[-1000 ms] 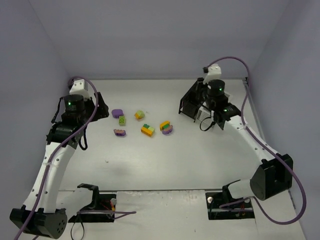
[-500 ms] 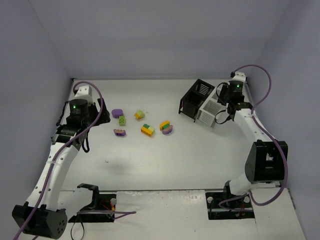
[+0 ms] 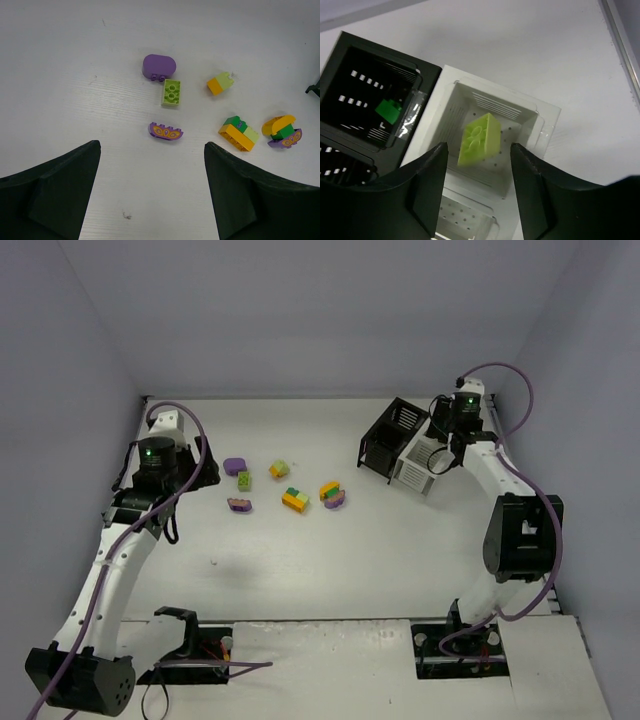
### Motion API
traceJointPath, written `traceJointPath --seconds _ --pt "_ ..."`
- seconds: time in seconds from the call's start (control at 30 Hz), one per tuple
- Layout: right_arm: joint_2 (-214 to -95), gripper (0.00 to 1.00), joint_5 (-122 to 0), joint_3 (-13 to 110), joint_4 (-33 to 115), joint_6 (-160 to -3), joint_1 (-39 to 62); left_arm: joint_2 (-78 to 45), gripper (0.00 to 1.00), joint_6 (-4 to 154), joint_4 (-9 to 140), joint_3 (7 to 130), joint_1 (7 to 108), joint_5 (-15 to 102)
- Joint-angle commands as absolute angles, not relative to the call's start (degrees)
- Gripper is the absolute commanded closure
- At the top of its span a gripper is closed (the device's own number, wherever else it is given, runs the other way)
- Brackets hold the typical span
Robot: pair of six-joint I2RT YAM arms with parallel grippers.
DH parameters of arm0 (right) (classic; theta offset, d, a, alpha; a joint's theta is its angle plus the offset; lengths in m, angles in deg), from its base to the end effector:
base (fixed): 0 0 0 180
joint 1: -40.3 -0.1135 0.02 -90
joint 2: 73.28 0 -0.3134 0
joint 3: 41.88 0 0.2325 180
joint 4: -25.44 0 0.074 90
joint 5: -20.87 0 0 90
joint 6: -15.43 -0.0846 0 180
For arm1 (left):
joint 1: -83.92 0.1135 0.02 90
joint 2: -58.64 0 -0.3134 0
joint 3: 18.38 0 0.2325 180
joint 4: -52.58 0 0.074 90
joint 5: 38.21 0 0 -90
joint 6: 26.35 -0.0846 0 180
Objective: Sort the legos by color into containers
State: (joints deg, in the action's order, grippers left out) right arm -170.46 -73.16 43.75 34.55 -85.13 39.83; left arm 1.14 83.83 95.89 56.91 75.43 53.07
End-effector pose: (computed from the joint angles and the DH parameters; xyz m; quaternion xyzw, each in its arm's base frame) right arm 0.4352 -0.0024 0.3220 0.0922 0.8170 0.0259 0.5686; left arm 0.2140 -0.0300 0.3805 -0.0921 0.8408 -0.1229 0.5192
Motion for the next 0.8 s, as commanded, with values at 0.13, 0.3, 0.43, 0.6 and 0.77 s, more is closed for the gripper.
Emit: traceJointPath --seconds 0.13,0.3,0.43,0.6,0.77 --pt "-166.97 0.48 -70.02 47.34 31.87 -85.11 39.42 1.07 0.22 84.04 92.49 58.71 76.45 51.79" --pt "-163.11 0.49 -64.30 47.87 30.64 -85.20 31.00 1.77 0.22 84.65 92.23 58.62 77.15 51.79" --pt "-163.62 0.49 -64.82 49.62 29.41 -86.86 20.72 2.12 0.22 85.18 92.14 58.45 77.68 51.79" --pt "-168.36 0.49 -65.62 52.60 25.02 -89.76 7.55 2.91 0.22 85.36 91.96 58.01 77.86 52.67" --pt "-179.96 0.50 -67.71 59.72 23.60 -91.26 -1.61 4.84 0.22 86.24 91.26 57.13 78.04 55.92"
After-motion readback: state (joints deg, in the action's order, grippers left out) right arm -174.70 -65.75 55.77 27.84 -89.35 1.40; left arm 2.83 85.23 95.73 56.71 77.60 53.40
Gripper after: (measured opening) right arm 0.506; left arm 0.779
